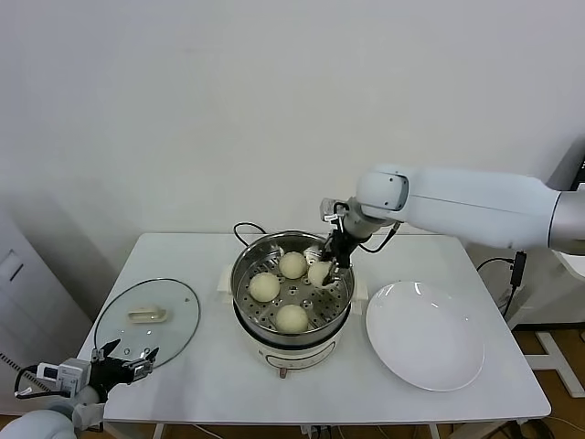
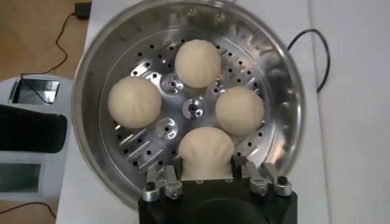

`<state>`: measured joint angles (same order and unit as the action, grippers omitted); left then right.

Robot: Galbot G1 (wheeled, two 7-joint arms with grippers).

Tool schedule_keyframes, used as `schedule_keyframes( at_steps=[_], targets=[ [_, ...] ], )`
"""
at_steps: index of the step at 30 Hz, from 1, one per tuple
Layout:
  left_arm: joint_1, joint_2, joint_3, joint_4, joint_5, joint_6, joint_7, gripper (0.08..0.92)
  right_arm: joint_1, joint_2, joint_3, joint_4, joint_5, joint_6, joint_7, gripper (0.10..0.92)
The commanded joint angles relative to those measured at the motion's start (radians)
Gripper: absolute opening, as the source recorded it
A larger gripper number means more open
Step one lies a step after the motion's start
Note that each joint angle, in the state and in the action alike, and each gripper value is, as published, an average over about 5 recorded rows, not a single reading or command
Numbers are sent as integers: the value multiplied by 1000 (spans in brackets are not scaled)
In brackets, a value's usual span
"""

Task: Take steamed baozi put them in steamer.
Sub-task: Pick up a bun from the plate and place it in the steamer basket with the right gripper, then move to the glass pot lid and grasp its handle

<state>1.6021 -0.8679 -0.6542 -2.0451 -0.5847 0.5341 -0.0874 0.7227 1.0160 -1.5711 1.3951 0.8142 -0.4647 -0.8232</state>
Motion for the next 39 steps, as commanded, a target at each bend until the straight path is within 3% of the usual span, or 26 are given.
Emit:
schedule_keyframes(
  at_steps=[1, 9, 19, 24, 30, 39],
  targets=[
    [0, 0, 1, 3, 0, -1, 0, 823, -70, 12, 7, -5, -26, -17, 39, 508],
    [-4, -1, 2, 7, 0, -2, 1, 823, -86, 8, 17, -14, -41, -12, 44, 518],
    [0, -5, 1, 5, 0, -4, 1, 823, -59, -47, 107, -11, -13, -4, 1, 786],
    [-3, -7, -2, 7, 1, -4, 1, 823, -76, -157, 263, -22, 108, 15, 18, 821],
    [-19, -11, -3, 17, 2, -8, 2, 823, -182, -340, 448, -3, 222, 116, 195, 823],
    [-34, -25, -3, 29, -1, -35, 6, 823, -666, -489, 938, 53, 225, 355, 525, 823]
  ],
)
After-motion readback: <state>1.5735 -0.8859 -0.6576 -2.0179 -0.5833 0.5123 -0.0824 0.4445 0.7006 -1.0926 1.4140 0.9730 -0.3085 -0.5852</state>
